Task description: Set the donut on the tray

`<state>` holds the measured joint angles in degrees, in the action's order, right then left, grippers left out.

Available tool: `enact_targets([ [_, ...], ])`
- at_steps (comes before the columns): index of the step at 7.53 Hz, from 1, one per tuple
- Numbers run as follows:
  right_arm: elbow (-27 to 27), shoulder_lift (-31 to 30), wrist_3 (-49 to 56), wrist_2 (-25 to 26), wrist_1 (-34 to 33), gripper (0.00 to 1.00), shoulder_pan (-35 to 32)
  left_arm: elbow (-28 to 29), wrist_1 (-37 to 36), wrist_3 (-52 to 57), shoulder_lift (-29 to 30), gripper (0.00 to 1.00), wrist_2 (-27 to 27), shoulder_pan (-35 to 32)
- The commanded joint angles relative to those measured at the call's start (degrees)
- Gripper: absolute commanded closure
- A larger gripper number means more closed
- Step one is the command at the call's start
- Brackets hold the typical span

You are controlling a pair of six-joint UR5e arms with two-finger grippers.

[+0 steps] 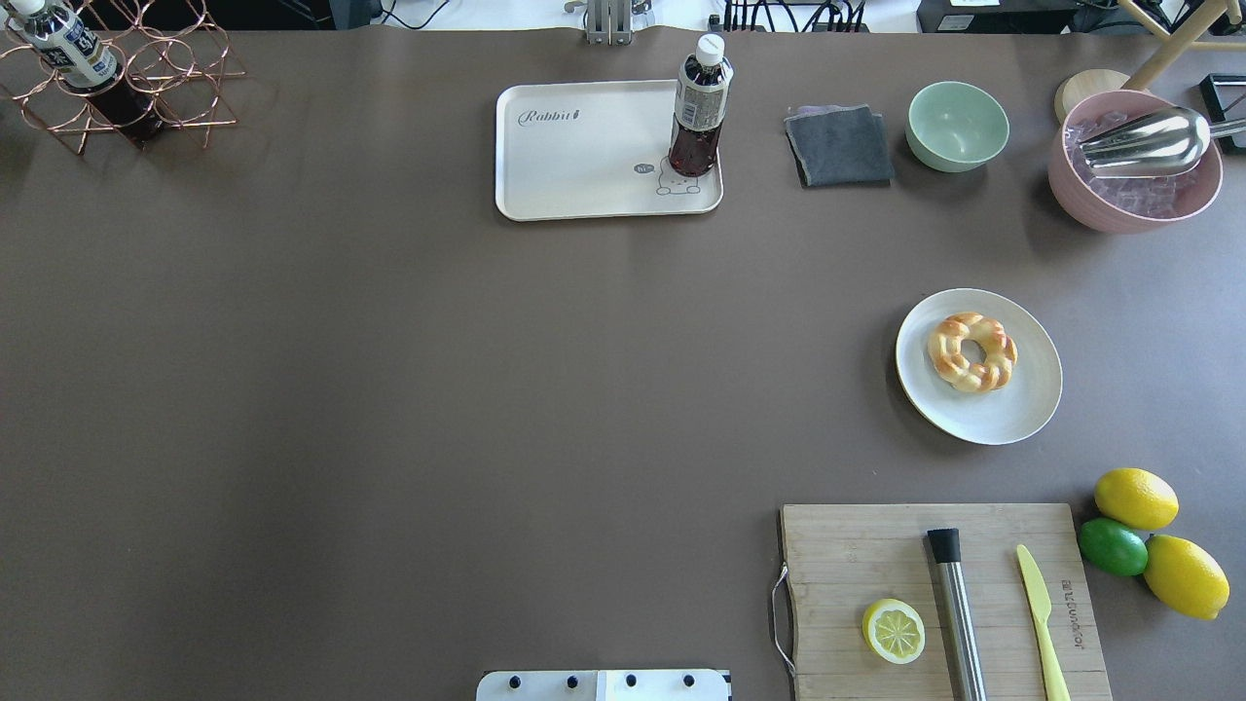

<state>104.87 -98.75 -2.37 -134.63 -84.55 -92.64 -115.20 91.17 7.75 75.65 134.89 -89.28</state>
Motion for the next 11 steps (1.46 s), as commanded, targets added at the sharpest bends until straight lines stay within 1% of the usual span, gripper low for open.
enact_targets([
  [1,0.0,-0.3,0.0,0.0,0.0,0.0,0.0,0.0,0.7,0.3,-0.8,0.02,-0.2,-0.5],
  [5,0.2,-1.4,0.0,-0.9,0.6,0.0,0.0,0.0,0.2,-2.6,-1.3,0.02,0.4,-0.5],
  [6,0.2,-1.4,0.0,-0.9,0.6,0.0,0.0,0.1,0.3,-4.2,-1.6,0.02,0.3,-0.5],
  [7,0.3,-1.7,0.0,-0.9,0.7,0.0,0.0,0.0,0.6,-8.8,-1.6,0.02,0.2,-0.5],
  [8,0.3,-1.6,0.0,-1.0,0.6,0.0,0.0,-0.2,0.7,-10.2,-1.6,0.02,0.2,-0.5],
  [11,0.3,-1.7,0.0,-2.0,0.6,0.0,0.0,0.0,0.8,-10.2,-1.7,0.02,0.2,-0.5],
])
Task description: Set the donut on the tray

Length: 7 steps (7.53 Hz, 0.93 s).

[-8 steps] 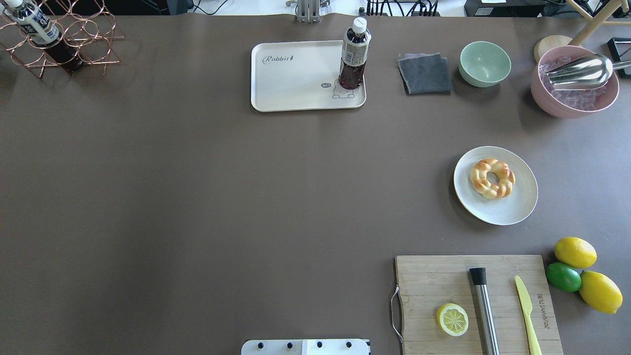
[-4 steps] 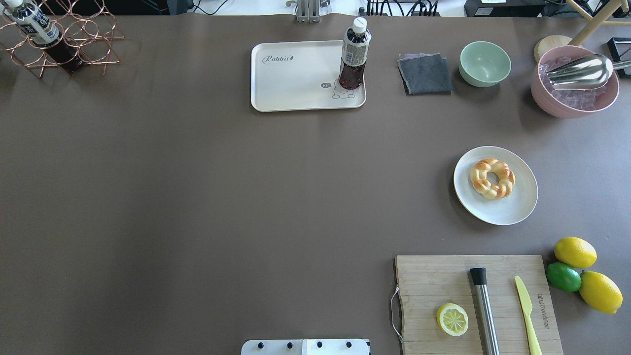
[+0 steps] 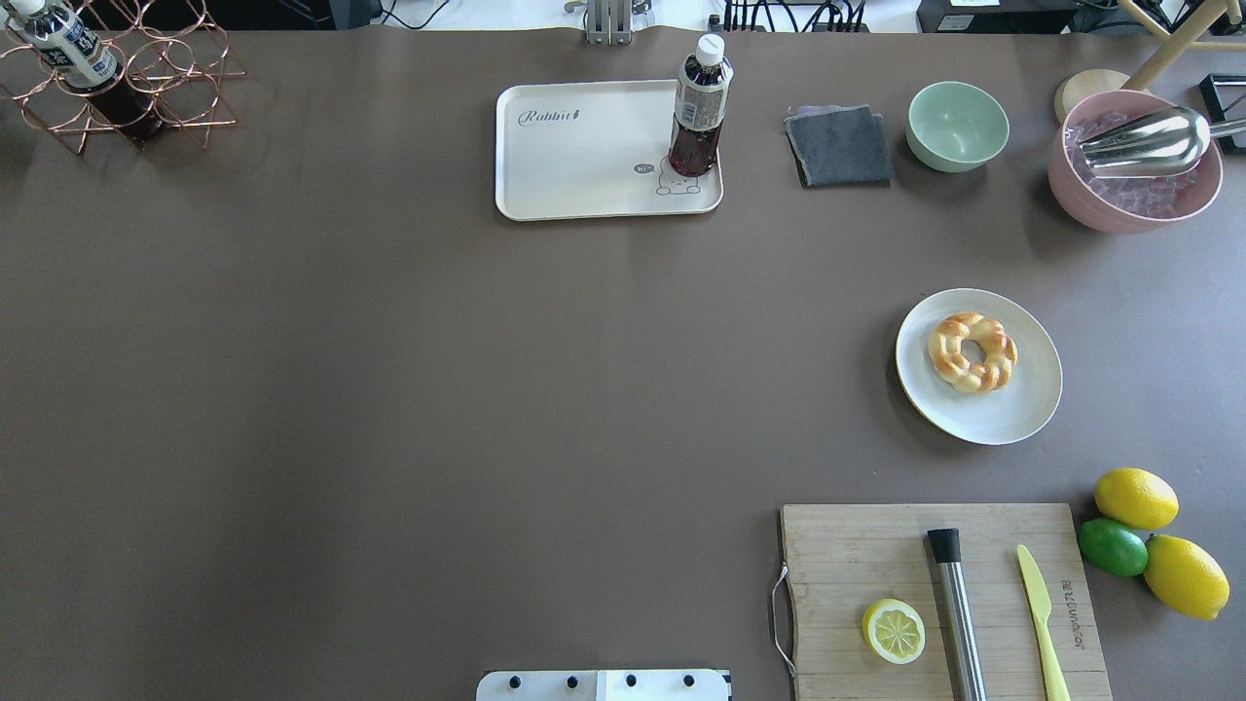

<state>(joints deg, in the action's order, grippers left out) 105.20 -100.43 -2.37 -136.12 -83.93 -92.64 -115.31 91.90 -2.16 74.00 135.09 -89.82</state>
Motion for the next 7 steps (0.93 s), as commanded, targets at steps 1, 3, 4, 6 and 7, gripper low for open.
enact_targets([
  [1,-0.1,0.0,0.3,-0.5,0.0,0.0,0.0,0.2,0.0,-0.1,-0.3,0.02,-0.1,0.0],
  [3,0.0,-0.7,0.6,-0.9,0.1,0.0,0.0,-0.1,0.3,0.1,-0.7,0.02,-0.1,0.1],
  [4,-0.3,-0.7,0.4,-1.0,0.1,0.0,0.1,0.0,1.3,0.1,-1.0,0.02,-0.2,0.1],
  [6,-0.5,-0.7,-0.3,-1.3,0.0,0.0,3.3,0.3,2.5,0.0,-1.8,0.02,-0.1,0.3],
  [7,-2.2,-0.6,-0.3,-4.4,0.3,0.0,5.3,0.3,2.5,0.0,-1.8,0.02,-0.1,0.5],
])
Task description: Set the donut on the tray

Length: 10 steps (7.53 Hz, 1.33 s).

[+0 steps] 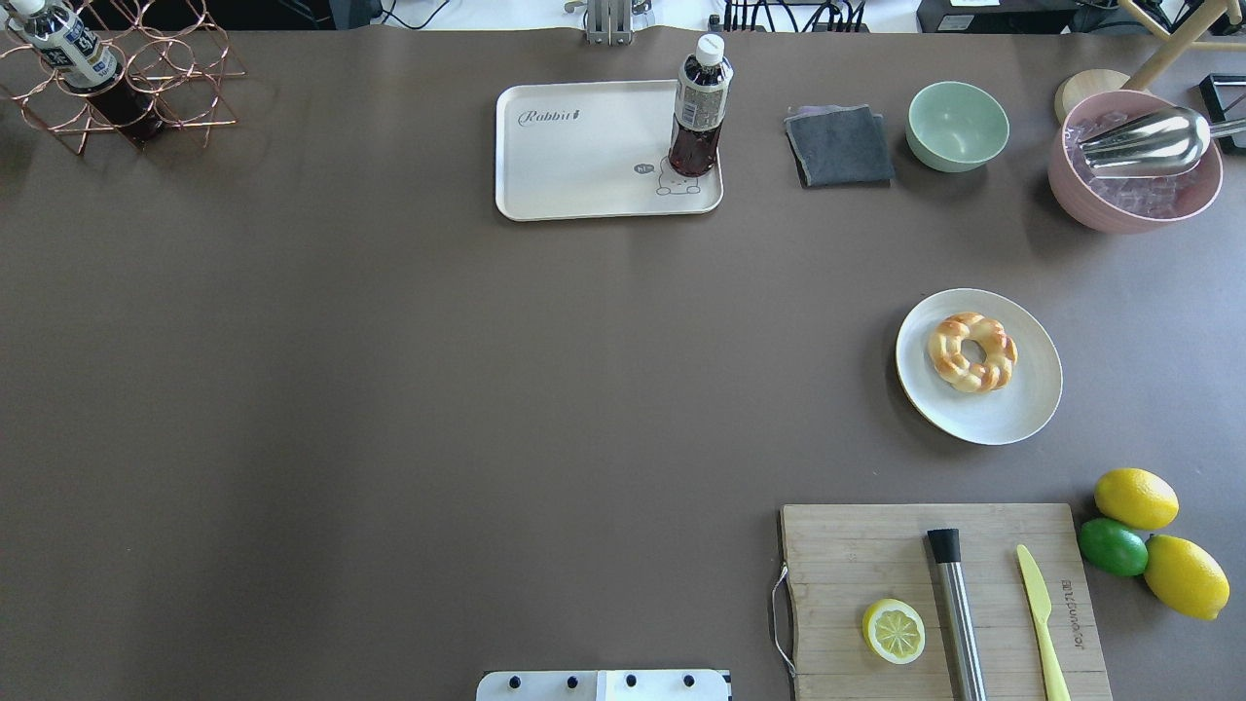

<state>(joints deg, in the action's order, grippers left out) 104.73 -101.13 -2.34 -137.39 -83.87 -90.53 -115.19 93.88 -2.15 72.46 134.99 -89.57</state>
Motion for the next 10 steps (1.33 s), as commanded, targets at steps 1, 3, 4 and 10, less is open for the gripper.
enact_targets([
  [1,-2.8,0.5,-3.0,-3.8,2.7,0.0,6.4,0.1,0.5,-0.1,-0.1,0.02,0.1,0.4],
  [3,-4.3,1.4,-21.5,6.4,19.3,0.0,18.6,0.1,0.5,-0.3,-0.2,0.02,0.2,0.4],
  [4,-8.6,1.8,-27.5,7.5,28.3,0.0,23.1,0.0,0.5,-0.3,-0.2,0.02,0.2,0.4],
  [10,-15.0,8.0,-50.1,7.6,40.5,0.14,33.5,0.1,0.5,-0.4,-0.3,0.02,0.2,0.4],
])
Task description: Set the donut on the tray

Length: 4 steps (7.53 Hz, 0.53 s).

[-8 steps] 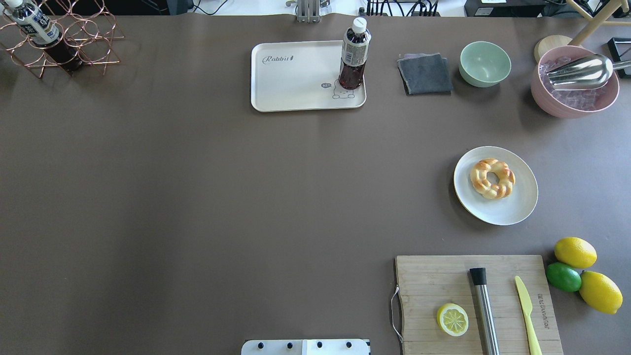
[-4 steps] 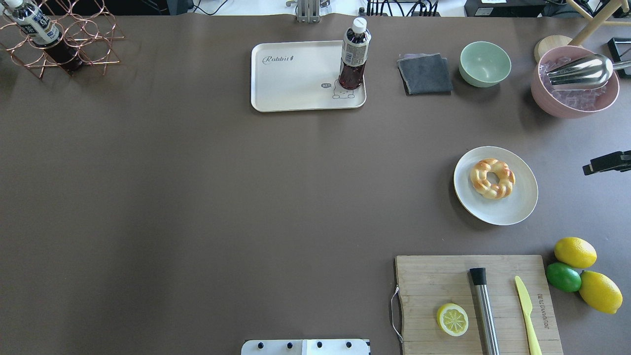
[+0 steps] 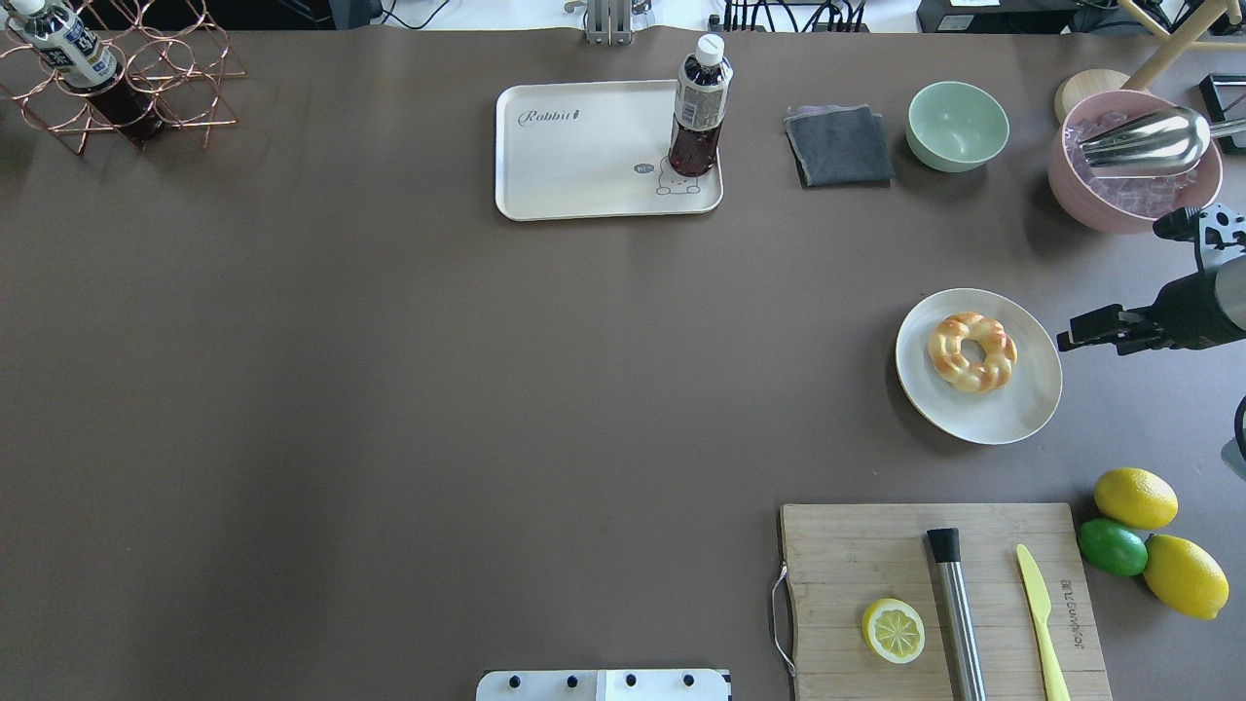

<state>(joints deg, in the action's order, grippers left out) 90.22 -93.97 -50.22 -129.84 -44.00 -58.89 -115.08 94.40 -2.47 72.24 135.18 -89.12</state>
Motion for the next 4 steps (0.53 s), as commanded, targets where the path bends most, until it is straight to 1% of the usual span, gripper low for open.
enact_targets([
  [1,-0.4,1.8,-4.3,0.0,0.6,0.14,3.0,0.0,0.1,0.1,-0.4,0.02,0.0,0.0],
  [2,-0.9,2.3,-5.3,0.3,0.7,0.16,4.0,0.1,0.1,0.1,-0.4,0.02,0.0,0.0],
  [3,-1.4,2.3,-5.1,0.5,0.7,0.24,4.0,0.1,0.1,0.0,-0.5,0.02,0.0,0.0],
  [4,-1.6,1.8,-4.7,0.4,0.8,0.28,4.0,0.1,0.1,0.0,-0.5,0.02,0.0,0.0],
])
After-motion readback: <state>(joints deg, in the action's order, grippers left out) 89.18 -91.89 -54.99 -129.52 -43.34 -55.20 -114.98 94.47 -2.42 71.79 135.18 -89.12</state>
